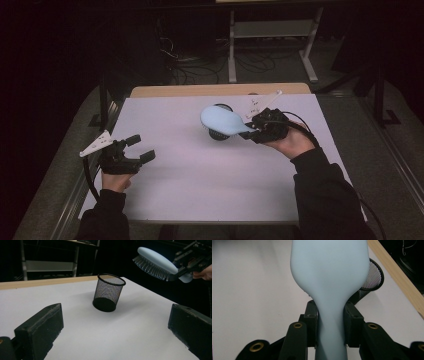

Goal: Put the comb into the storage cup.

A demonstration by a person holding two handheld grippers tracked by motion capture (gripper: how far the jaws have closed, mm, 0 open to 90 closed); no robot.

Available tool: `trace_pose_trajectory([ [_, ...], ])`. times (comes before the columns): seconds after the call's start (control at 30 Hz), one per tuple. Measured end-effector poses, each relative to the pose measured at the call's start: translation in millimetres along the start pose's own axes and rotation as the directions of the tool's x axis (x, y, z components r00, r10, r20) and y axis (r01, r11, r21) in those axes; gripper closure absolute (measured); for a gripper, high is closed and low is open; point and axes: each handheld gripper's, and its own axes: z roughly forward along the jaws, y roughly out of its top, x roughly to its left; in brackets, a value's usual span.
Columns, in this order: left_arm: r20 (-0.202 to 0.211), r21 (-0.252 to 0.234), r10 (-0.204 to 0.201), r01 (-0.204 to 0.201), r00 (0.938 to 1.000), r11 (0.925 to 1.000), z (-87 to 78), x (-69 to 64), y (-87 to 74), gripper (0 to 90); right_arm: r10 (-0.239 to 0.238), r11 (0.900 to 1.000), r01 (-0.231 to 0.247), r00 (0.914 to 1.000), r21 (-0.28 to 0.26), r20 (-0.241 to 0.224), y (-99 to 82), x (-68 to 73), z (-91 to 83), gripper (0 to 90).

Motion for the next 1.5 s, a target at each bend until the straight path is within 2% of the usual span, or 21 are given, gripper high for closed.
trace_pose_trajectory([
  [0.4, 0.047, 0.062, -0.012, 0.010, 0.9988, 0.9980, 17.3, -2.3, 8.1, 0.0, -0.047, 0.9985, 0.047, 0.9989, -0.029, 0.006, 23.2, 2.5, 2.5, 67.8],
  [0.7, 0.056, 0.107, -0.038, 0.032, 0.9977, 0.9937, 31.0, -4.1, 19.4, 0.0, -0.042, 0.9975, 0.043, 0.9990, -0.056, 0.012, 32.6, 1.7, 3.5, 67.8],
  [1.23, 0.129, 0.119, -0.029, 0.014, 0.9912, 0.9928, 58.0, -19.4, 47.5, 0.0, -0.044, 0.9904, 0.041, 0.9989, -0.132, -0.017, 46.9, 1.7, 10.3, 67.8],
  [1.5, 0.156, 0.114, -0.025, 0.007, 0.9874, 0.9935, 67.8, -26.0, 57.6, 0.0, -0.044, 0.9836, 0.039, 0.9986, -0.176, -0.028, 50.4, 2.7, 16.5, 67.8],
])
